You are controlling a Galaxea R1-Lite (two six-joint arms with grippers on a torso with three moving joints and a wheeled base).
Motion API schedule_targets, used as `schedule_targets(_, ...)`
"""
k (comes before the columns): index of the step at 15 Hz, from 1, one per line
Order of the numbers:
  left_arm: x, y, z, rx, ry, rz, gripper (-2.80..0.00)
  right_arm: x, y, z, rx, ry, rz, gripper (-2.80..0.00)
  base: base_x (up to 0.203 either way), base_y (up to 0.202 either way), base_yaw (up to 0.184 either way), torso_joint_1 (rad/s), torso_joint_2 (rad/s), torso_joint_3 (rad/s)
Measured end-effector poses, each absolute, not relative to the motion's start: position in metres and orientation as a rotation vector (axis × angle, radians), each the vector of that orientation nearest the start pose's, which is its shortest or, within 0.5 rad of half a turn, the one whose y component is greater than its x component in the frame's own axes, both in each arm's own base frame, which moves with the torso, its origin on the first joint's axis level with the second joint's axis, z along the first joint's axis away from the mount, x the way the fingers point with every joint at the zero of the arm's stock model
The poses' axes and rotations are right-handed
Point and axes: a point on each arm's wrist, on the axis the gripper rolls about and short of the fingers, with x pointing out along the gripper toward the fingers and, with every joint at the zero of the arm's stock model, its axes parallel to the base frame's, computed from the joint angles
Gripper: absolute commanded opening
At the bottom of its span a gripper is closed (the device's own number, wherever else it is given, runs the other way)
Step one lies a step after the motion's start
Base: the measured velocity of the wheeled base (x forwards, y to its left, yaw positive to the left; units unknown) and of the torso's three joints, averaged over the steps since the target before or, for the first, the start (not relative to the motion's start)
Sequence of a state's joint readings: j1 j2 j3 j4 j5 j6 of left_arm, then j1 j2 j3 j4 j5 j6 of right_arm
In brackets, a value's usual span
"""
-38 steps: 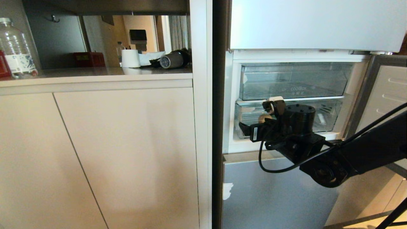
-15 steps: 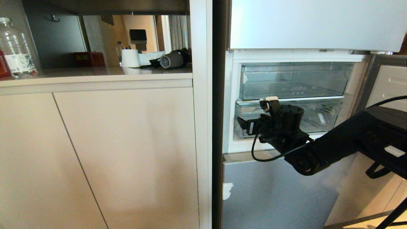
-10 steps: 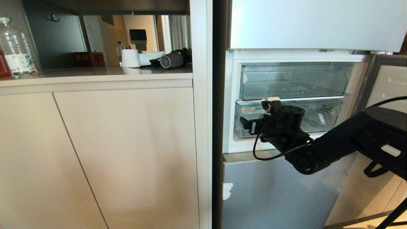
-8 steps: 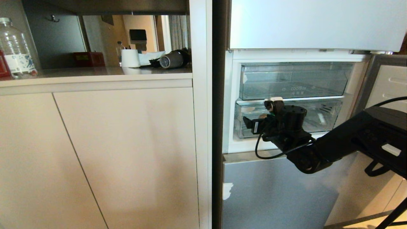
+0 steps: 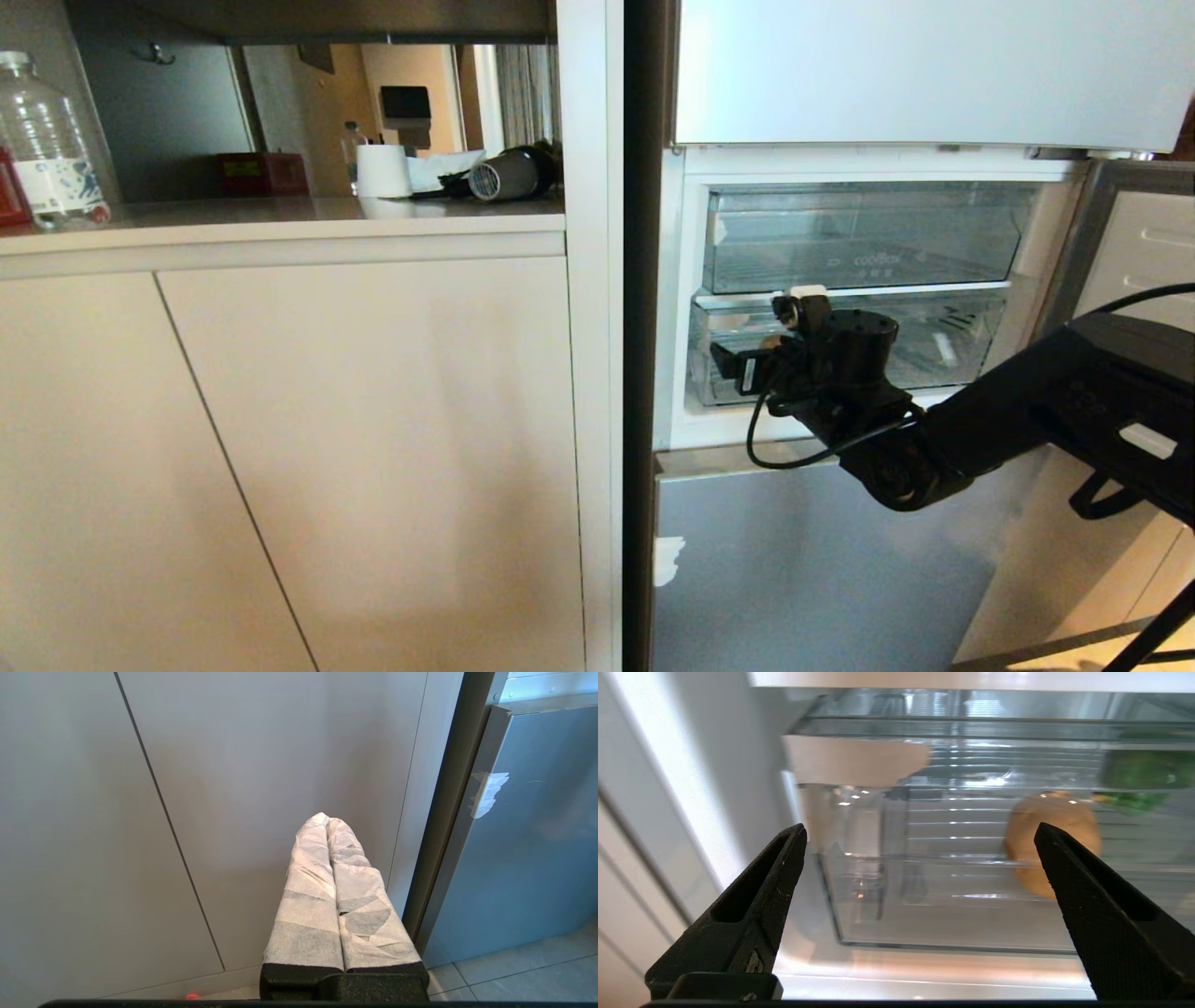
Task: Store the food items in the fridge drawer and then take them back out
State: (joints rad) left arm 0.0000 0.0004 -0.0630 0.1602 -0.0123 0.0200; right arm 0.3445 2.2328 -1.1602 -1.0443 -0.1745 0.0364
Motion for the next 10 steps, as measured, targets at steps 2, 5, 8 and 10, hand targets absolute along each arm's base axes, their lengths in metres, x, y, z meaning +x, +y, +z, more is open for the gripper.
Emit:
schedule_targets(2, -0.028, 0.0, 0.076, 0.019, 0.098, -0.013, -2.8, 0.409, 0.151, 0.117, 0.028, 0.03, 0.189, 0.0, 0.0, 0.0, 0.0, 0.0, 0.0, 0.0)
schedule_targets(5, -0.028, 0.0, 0.076, 0.019, 0.098, -0.013, -2.8, 0.411, 0.156, 0.121, 0.032, 0.013, 0.197, 0.0, 0.0, 0.0, 0.0, 0.0, 0.0, 0.0)
schedule_targets(8, -0.028, 0.0, 0.076, 0.019, 0.098, -0.013, -2.8, 0.416, 0.159, 0.121, 0.036, 0.0, 0.182, 0.0, 0.0, 0.0, 0.0, 0.0, 0.0, 0.0)
schedule_targets(10, -0.028, 0.0, 0.076, 0.019, 0.098, -0.013, -2.8, 0.418, 0.159, 0.118, 0.033, 0.006, 0.178, 0.0, 0.0, 0.0, 0.0, 0.0, 0.0, 0.0)
